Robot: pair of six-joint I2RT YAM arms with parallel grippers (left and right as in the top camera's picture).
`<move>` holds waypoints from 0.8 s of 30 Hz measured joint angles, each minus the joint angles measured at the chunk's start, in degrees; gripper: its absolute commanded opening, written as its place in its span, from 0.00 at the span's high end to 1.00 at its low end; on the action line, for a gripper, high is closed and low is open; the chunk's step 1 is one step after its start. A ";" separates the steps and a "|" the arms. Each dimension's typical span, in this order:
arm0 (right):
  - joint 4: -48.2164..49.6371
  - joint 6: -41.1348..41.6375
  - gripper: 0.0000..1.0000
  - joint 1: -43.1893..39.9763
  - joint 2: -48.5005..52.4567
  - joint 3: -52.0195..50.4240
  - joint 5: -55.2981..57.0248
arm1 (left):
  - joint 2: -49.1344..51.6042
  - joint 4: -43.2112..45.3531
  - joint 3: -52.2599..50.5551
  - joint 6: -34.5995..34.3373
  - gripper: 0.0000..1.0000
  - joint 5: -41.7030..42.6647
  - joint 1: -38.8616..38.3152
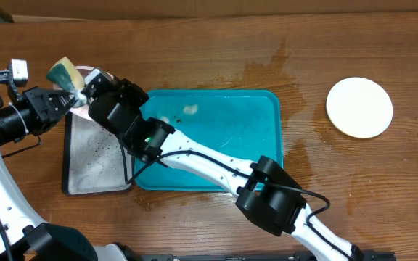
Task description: Clean dirty plates on tray and stack at the side
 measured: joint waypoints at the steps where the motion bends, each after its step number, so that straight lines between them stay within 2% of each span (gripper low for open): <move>1: 0.94 -1.20 0.96 0.00 0.35 0.00 0.35 | 0.00 0.02 0.00 0.00 0.96 -0.81 0.07; 10: 0.55 -6.29 0.96 0.02 1.25 0.07 1.49 | 0.13 -0.02 0.00 0.15 0.96 -4.20 0.31; 16: -5.42 -6.23 0.96 0.98 3.37 0.11 -1.79 | 0.09 -0.28 0.00 0.15 0.96 -0.37 -0.39; 24: -8.26 -5.01 0.96 5.33 4.39 0.11 -3.06 | 0.09 -0.28 0.00 0.15 0.96 2.10 -0.87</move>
